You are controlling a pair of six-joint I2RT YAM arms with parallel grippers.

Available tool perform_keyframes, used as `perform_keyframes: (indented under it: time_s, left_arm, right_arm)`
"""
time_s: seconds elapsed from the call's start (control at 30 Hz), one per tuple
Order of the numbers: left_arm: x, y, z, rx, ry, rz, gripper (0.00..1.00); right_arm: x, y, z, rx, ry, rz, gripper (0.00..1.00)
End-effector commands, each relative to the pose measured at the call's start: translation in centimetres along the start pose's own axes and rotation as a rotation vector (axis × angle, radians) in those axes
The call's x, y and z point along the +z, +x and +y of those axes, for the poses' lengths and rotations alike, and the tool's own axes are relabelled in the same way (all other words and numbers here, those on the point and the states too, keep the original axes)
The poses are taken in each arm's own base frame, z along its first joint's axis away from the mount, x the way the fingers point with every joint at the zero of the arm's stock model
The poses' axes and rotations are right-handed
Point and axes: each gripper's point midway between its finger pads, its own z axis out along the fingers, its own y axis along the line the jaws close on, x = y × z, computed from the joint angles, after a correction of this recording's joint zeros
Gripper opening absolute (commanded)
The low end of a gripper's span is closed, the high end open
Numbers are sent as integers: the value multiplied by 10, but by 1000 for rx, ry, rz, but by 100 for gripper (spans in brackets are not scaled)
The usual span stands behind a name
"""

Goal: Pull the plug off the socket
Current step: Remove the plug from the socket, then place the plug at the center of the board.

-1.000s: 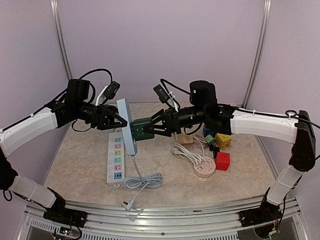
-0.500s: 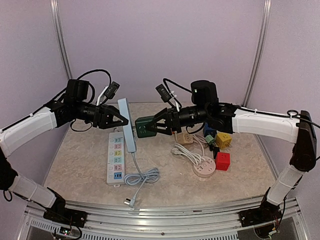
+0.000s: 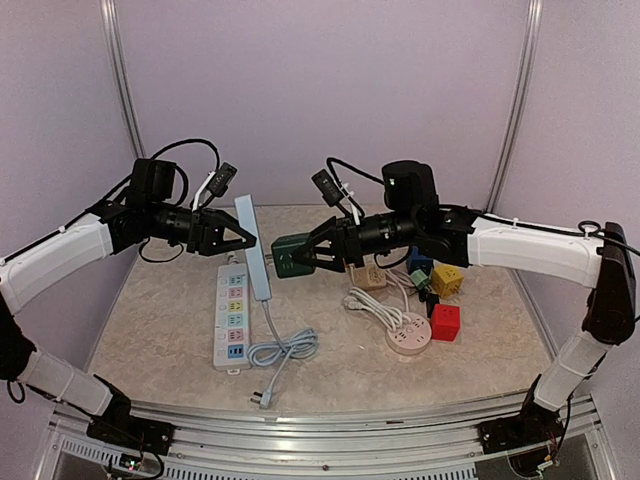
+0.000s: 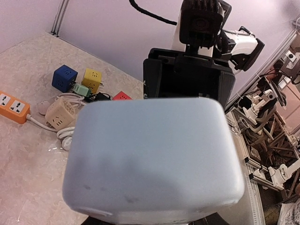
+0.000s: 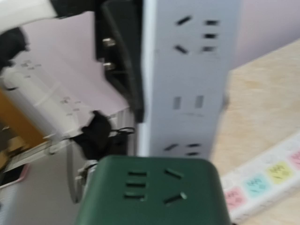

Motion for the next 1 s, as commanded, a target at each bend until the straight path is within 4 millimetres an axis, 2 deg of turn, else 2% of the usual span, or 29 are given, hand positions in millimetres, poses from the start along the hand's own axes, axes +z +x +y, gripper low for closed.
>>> perform_keyframes:
  time_s: [0.0,0.1,0.2,0.37,0.5,0.73,0.97]
  left_arm:
    - [-12,-21,-1,31,-44,-49,0]
    - [-21,-24,22,-23,-123,-74,0]
    - [-32,-24,48,-104,-204,-93,0]
    - [-36,-4,102,-274,-360,-52,0]
    - [-32,10,122,-346,-393,-21,0]
    - [-28,21,134,-391,-402,-2,0]
    - [-26,24,137,-405,-402,2,0]
  right_arm:
    - [-28,-38,0,-98,188,-108,0]
    - [-58,-46,-31,-76,420,-148,0]
    - [-86,-36,-70,9,631,-143,0]
    - [-141,5,-133,181,968,-117,0]
    - [-177,45,-168,263,1137,-80,0]
    - [-203,101,-211,294,1327,32,0]
    - [-205,128,-236,291,1392,93,0]
